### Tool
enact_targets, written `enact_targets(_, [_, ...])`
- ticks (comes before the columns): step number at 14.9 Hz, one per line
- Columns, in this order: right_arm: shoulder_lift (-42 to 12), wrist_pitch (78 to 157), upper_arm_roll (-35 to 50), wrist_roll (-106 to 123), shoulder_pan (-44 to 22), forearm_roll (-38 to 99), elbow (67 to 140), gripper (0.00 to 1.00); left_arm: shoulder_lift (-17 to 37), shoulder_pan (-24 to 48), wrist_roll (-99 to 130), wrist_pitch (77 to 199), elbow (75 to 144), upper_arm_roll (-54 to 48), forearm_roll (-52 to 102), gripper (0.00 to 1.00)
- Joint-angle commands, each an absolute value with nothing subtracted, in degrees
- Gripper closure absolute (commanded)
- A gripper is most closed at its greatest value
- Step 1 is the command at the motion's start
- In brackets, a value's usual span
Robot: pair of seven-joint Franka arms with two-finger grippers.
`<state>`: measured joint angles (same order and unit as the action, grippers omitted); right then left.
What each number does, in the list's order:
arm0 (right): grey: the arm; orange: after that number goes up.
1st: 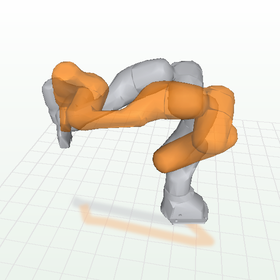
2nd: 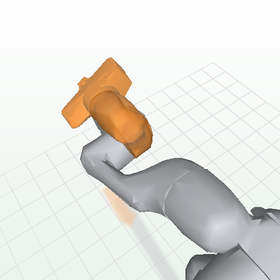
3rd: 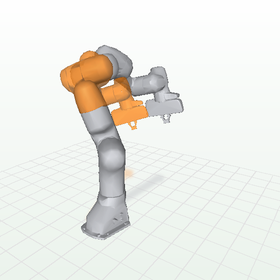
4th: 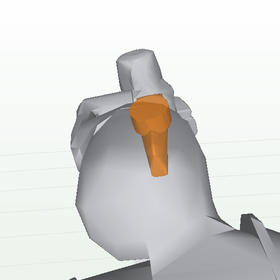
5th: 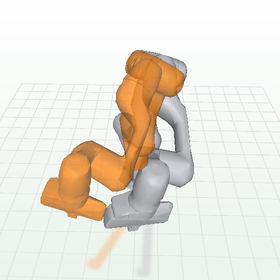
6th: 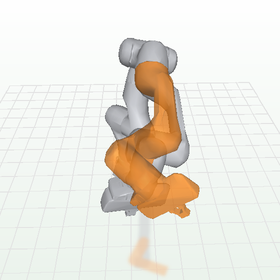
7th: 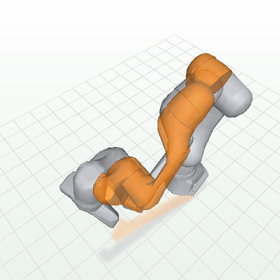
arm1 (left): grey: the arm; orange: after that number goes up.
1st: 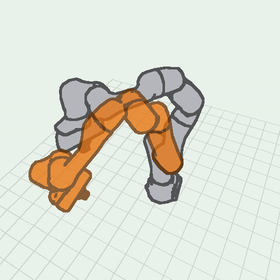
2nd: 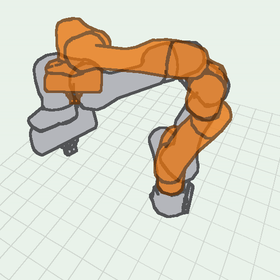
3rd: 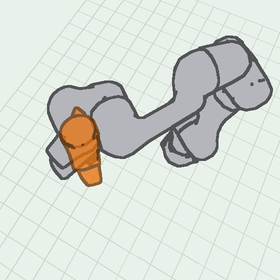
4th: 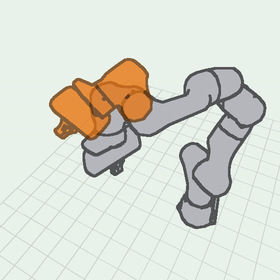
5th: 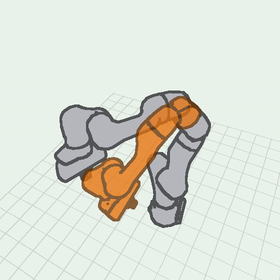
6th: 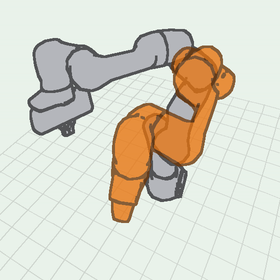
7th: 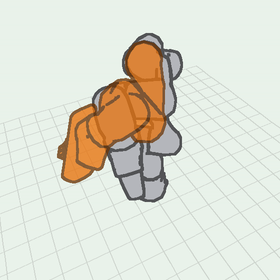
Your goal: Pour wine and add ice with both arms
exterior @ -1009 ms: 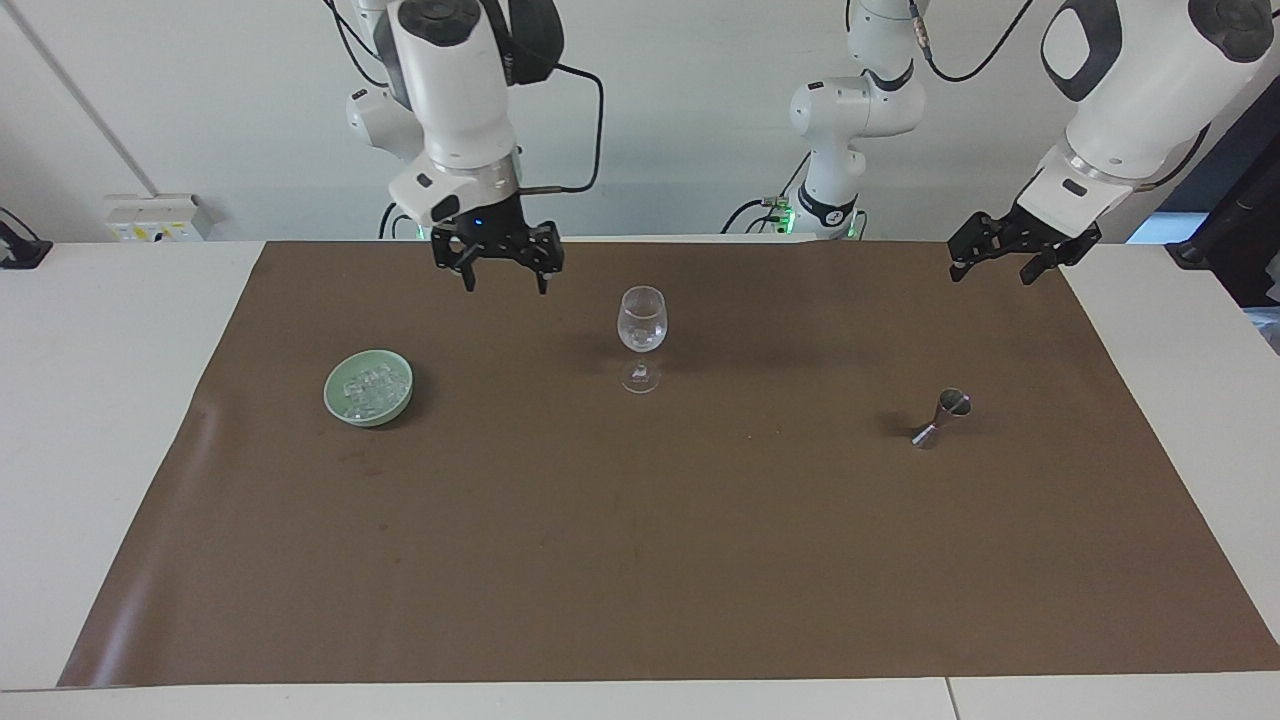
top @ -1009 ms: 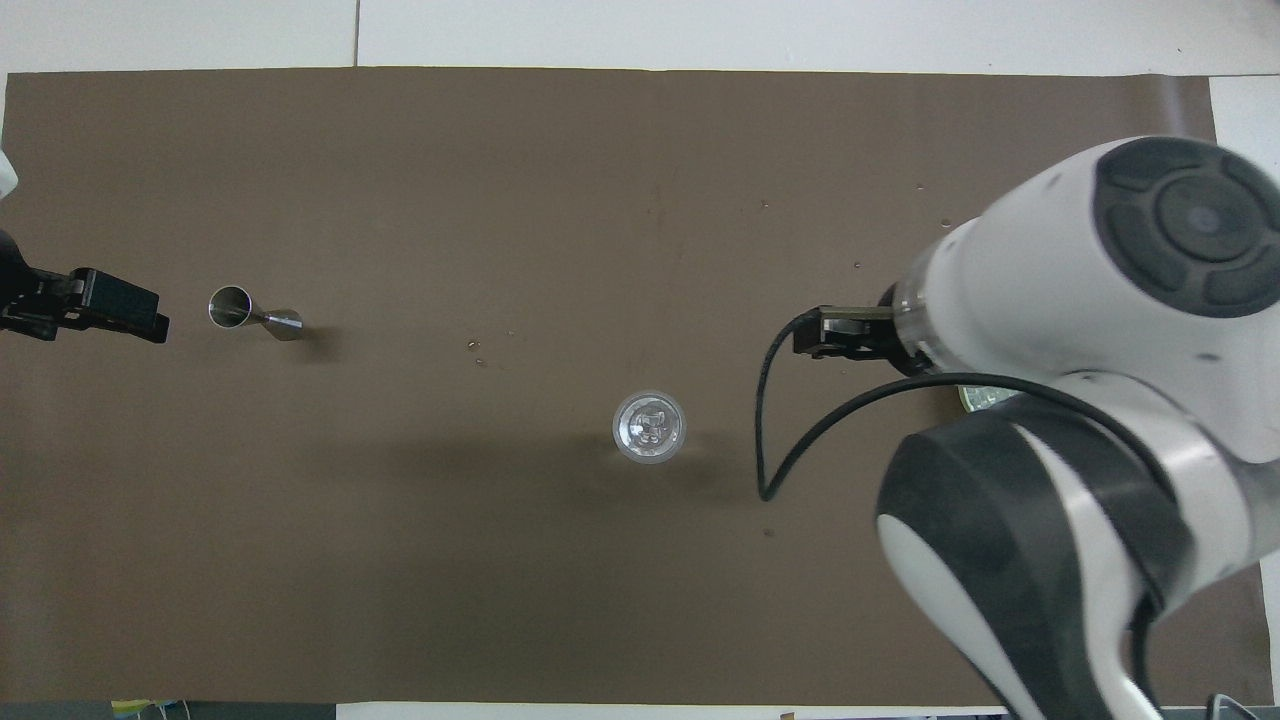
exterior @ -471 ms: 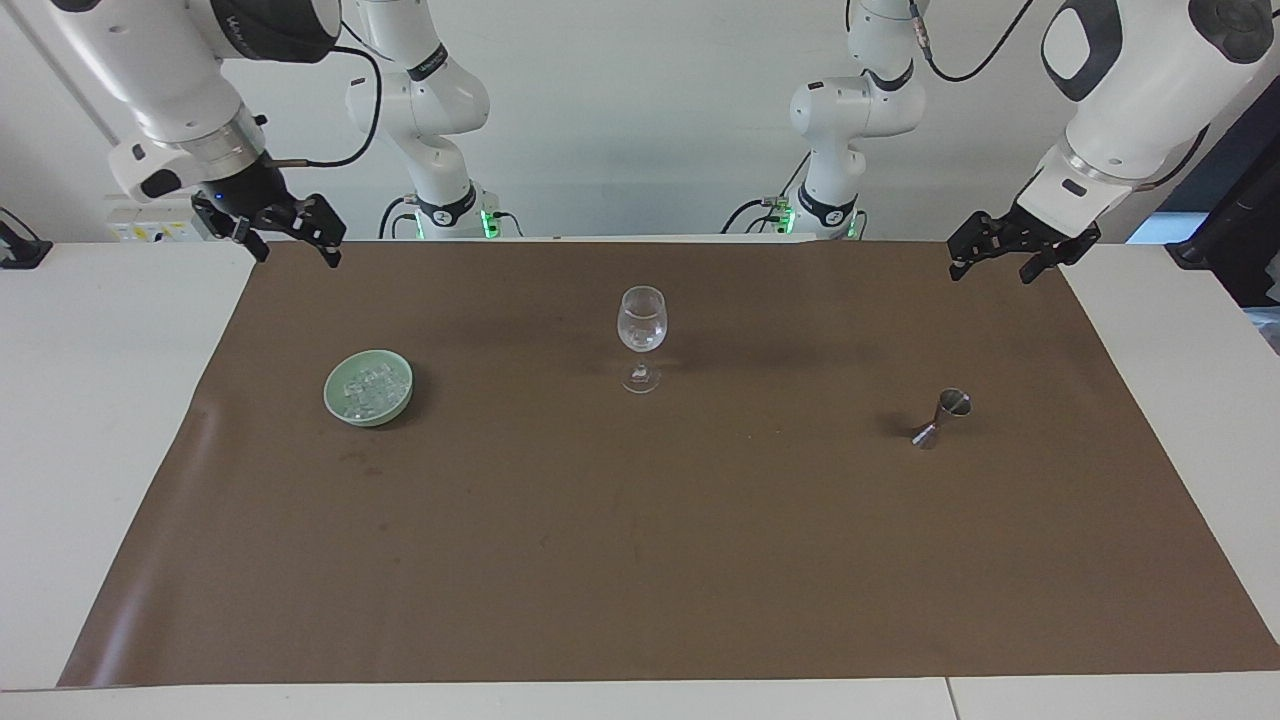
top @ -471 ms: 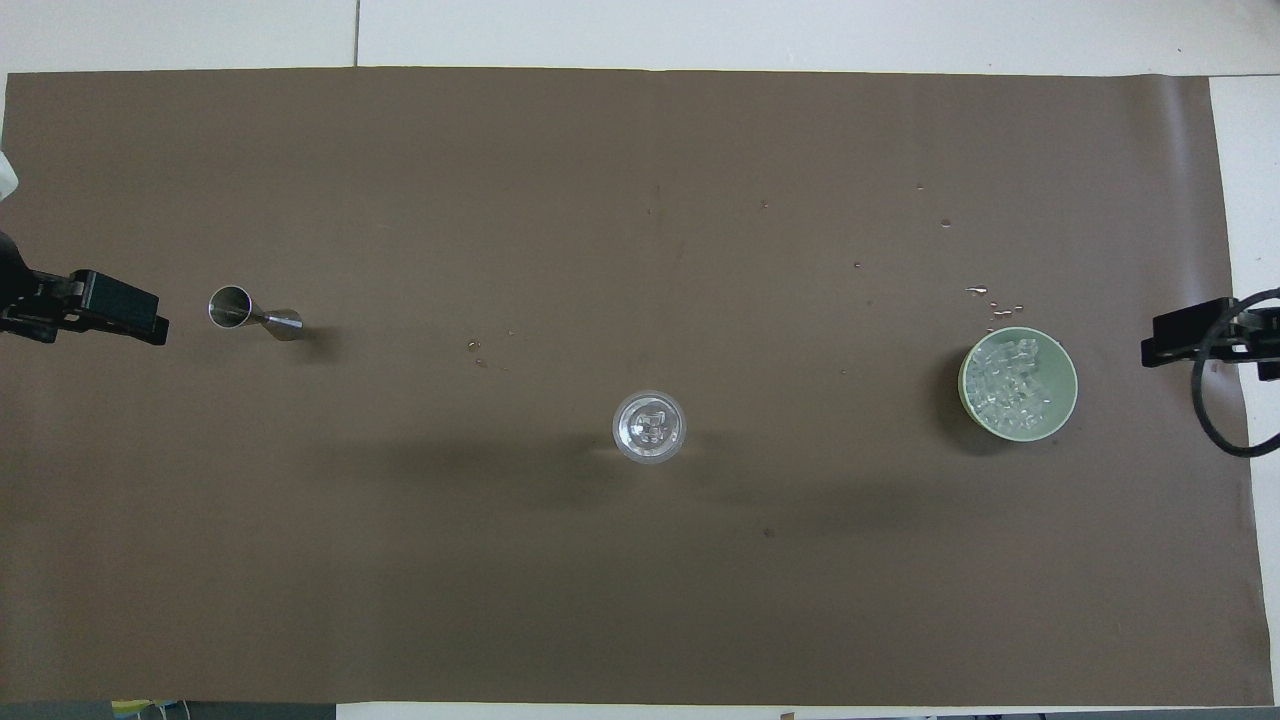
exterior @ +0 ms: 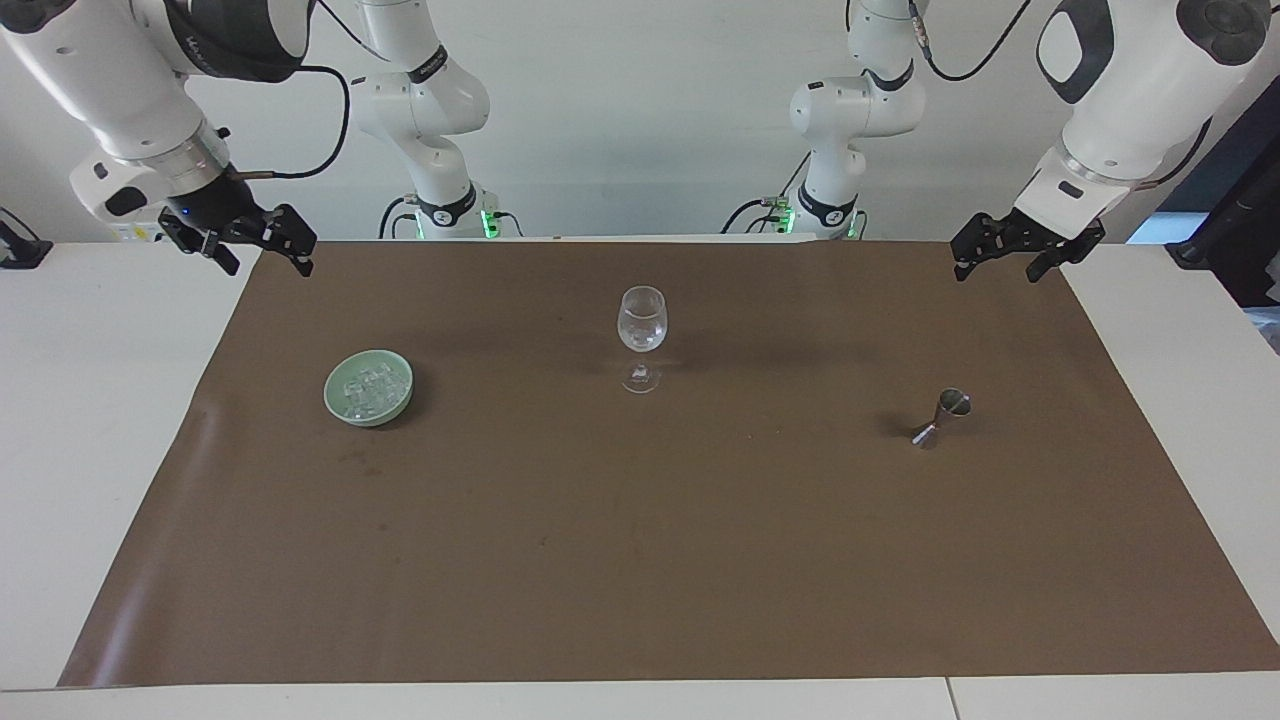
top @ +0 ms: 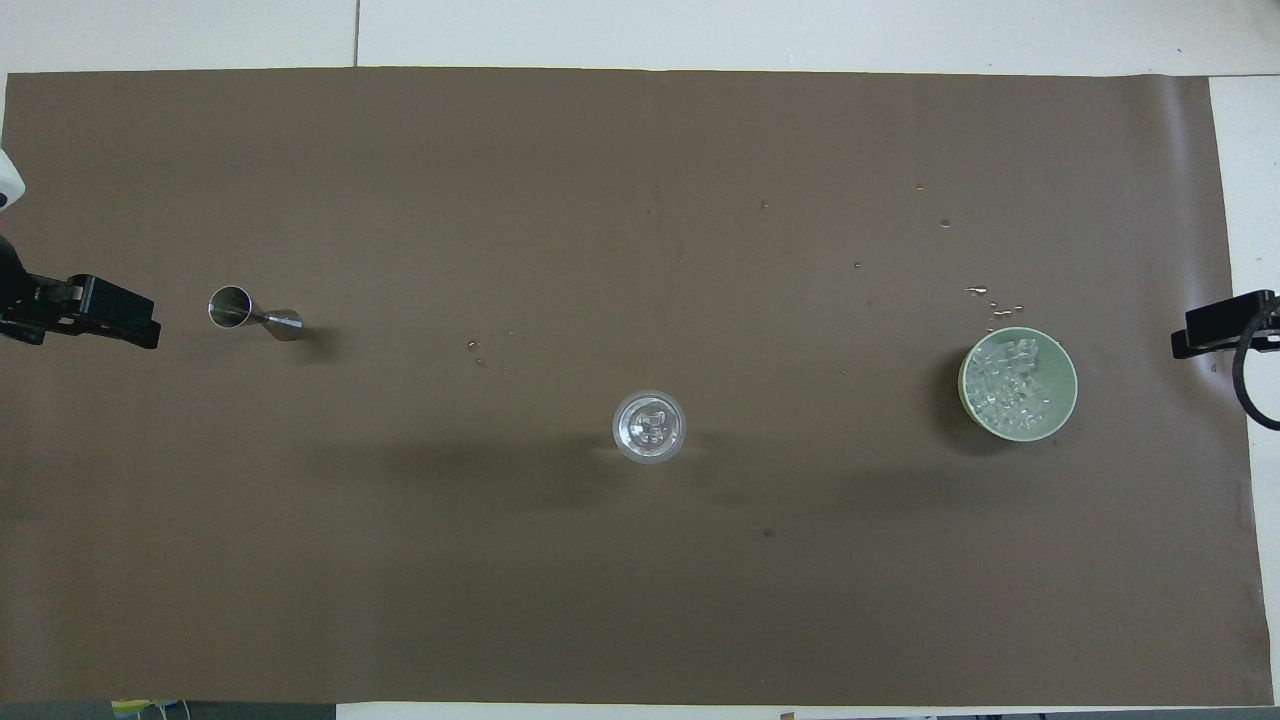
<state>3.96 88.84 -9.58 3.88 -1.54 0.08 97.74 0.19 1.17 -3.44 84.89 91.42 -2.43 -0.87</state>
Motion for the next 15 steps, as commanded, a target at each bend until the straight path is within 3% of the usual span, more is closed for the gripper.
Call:
enact_targets(1, [3.78, 88.07, -9.15, 2.48, -1.84, -0.53, 96.59, 0.00, -1.50, 1.06, -3.25, 85.52, 93.34, -2.37, -2.11, 0.00])
enact_targets(15, [3.78, 87.71, -5.36, -0.79, -1.41, -1.23, 94.83, 0.00, -2.02, 0.79, -2.55, 90.26, 95.19, -1.93, -0.88, 0.00])
